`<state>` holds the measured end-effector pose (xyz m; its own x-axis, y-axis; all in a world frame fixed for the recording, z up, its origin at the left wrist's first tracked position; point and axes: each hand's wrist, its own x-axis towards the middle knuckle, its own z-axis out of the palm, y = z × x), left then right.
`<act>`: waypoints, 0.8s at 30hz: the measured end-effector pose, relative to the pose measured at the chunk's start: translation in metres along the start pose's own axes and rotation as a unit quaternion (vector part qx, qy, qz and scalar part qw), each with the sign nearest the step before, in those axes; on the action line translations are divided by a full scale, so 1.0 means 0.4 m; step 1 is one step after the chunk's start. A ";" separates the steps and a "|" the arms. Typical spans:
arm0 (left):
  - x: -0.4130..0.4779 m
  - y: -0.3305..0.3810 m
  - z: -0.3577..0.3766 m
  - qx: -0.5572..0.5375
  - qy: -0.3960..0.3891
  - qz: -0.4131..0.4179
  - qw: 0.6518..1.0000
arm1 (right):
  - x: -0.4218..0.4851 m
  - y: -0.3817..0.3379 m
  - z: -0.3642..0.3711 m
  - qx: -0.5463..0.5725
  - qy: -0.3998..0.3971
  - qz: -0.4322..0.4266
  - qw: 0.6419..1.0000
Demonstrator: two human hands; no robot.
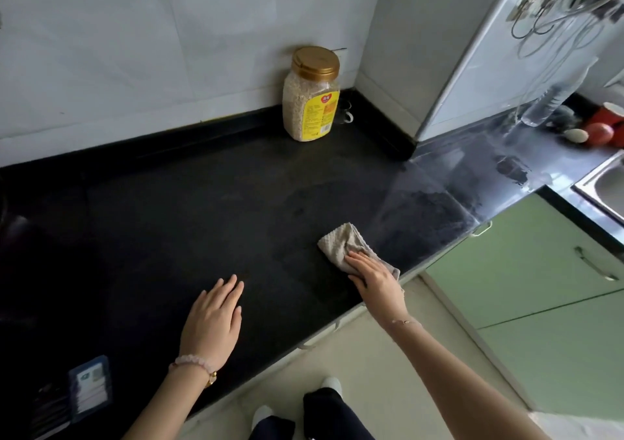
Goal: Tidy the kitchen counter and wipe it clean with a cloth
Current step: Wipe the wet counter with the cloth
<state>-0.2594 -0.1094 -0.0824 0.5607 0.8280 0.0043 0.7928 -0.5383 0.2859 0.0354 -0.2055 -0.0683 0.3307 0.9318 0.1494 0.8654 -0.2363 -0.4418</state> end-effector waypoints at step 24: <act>0.157 0.483 0.041 -0.060 0.066 -0.008 0.996 | 0.030 0.409 -0.357 0.425 0.066 0.305 0.850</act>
<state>-0.0671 -0.1638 -0.0429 0.5055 0.8540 0.1234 0.7628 -0.5091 0.3986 0.2346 -0.2723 -0.0124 0.7081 0.6554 -0.2627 -0.0468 -0.3277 -0.9436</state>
